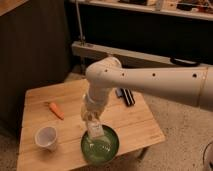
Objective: Place the bottle in the ceramic bowl
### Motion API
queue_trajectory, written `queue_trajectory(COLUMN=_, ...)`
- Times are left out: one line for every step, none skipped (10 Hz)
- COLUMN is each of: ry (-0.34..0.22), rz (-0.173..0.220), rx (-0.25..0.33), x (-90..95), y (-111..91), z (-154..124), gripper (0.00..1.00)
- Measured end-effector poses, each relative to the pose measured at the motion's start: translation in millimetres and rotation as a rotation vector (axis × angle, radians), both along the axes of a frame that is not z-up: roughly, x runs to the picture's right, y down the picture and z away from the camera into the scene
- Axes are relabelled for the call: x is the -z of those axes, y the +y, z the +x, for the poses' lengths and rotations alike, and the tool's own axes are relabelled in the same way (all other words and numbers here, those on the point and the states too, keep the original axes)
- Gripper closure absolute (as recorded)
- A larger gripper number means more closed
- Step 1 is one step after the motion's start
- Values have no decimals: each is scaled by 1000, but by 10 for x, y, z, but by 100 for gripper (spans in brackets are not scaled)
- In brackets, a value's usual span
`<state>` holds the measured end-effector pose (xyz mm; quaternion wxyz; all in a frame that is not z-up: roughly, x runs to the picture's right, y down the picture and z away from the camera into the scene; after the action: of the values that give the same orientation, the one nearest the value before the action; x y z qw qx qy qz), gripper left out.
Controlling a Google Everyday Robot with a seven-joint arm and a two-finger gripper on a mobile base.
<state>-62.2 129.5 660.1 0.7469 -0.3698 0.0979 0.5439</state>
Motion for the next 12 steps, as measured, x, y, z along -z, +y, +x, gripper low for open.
queue_trajectory(ry=-12, rz=-6, rx=11, x=-80, y=209, z=29, gripper=100)
queue_trajectory(ry=-31, rz=-18, rx=24, x=-206, y=527, z=73, gripper=100)
queue_trajectory(ry=-47, rz=-32, rx=32, x=-296, y=791, z=122, gripper=100)
queue_trajectory(ry=-65, rz=-55, rx=43, x=-389, y=1100, z=196, gripper=95)
queue_trajectory(ry=-70, rz=-67, rx=47, x=-431, y=1264, z=257, gripper=87)
queue_trajectory(ry=-73, rz=-77, rx=44, x=-488, y=1400, z=314, gripper=77)
queue_trajectory(ry=-79, rz=-73, rx=46, x=-549, y=1458, z=335, gripper=65)
queue_trajectory(ry=-87, rz=-67, rx=51, x=-575, y=1458, z=328, gripper=55)
queue_trajectory(ry=-93, rz=-60, rx=51, x=-576, y=1416, z=327, gripper=45)
queue_trajectory(ry=-100, rz=-51, rx=49, x=-549, y=1335, z=308, gripper=36)
queue_trajectory(ry=-110, rz=-42, rx=47, x=-490, y=1207, z=282, gripper=26)
queue_trajectory(ry=-121, rz=-34, rx=45, x=-447, y=1101, z=263, gripper=21)
